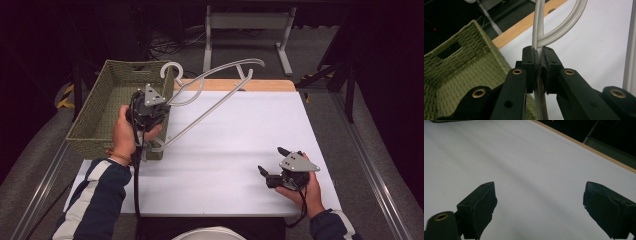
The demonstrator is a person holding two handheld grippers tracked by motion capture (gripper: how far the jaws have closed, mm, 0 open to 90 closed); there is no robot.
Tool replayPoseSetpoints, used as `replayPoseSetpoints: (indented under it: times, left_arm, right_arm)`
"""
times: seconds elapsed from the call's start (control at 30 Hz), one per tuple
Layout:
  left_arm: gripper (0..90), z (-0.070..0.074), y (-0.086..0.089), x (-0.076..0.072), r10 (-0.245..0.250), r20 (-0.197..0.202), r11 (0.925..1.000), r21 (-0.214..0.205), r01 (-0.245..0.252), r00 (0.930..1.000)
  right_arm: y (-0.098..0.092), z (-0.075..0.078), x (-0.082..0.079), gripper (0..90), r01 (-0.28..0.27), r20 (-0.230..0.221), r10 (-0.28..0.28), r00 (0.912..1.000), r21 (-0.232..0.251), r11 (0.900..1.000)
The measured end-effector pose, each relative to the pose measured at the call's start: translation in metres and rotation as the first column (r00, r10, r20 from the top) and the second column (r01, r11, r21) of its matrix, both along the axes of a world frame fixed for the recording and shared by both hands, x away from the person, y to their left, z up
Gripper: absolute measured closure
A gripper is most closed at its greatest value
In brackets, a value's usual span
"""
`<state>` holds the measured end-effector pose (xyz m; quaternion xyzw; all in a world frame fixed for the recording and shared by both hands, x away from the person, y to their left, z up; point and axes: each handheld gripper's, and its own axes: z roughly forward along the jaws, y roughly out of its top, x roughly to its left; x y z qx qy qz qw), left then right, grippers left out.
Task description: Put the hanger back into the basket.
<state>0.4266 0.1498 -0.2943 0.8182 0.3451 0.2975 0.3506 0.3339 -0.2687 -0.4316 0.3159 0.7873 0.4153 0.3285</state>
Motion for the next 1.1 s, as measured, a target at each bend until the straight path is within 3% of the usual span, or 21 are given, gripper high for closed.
replayPoseSetpoints:
  times: [0.27,0.37,0.53,0.83,1.1]
  left_arm:
    - [82.0,0.000,0.022,0.013,0.045,-0.026,0.9984,-0.032,-0.046,0.9987]
    - [82.0,0.000,0.033,0.019,0.077,-0.027,0.9967,-0.025,-0.077,0.9967]
    - [82.0,0.000,0.064,0.031,0.140,-0.040,0.9894,-0.034,-0.141,0.9894]
    - [82.0,0.002,0.102,0.042,0.193,-0.032,0.9793,-0.057,-0.195,0.9807]
    - [82.0,0.001,0.117,0.055,0.204,0.008,0.9774,-0.060,-0.203,0.9790]
  right_arm:
    - [0.000,-0.001,0.001,11.8,-0.003,-0.009,0.003,1.0000,-0.002,1.0000]
    - [0.001,-0.002,0.001,11.8,-0.003,-0.010,0.003,0.9999,-0.001,1.0000]
    - [-0.001,-0.001,0.001,11.4,0.004,-0.006,-0.004,1.0000,0.008,1.0000]
    - [-0.001,-0.002,0.002,11.3,0.011,-0.007,-0.011,0.9999,0.002,0.9999]
    - [0.001,-0.003,0.002,11.3,0.011,-0.014,-0.011,0.9998,-0.004,0.9999]
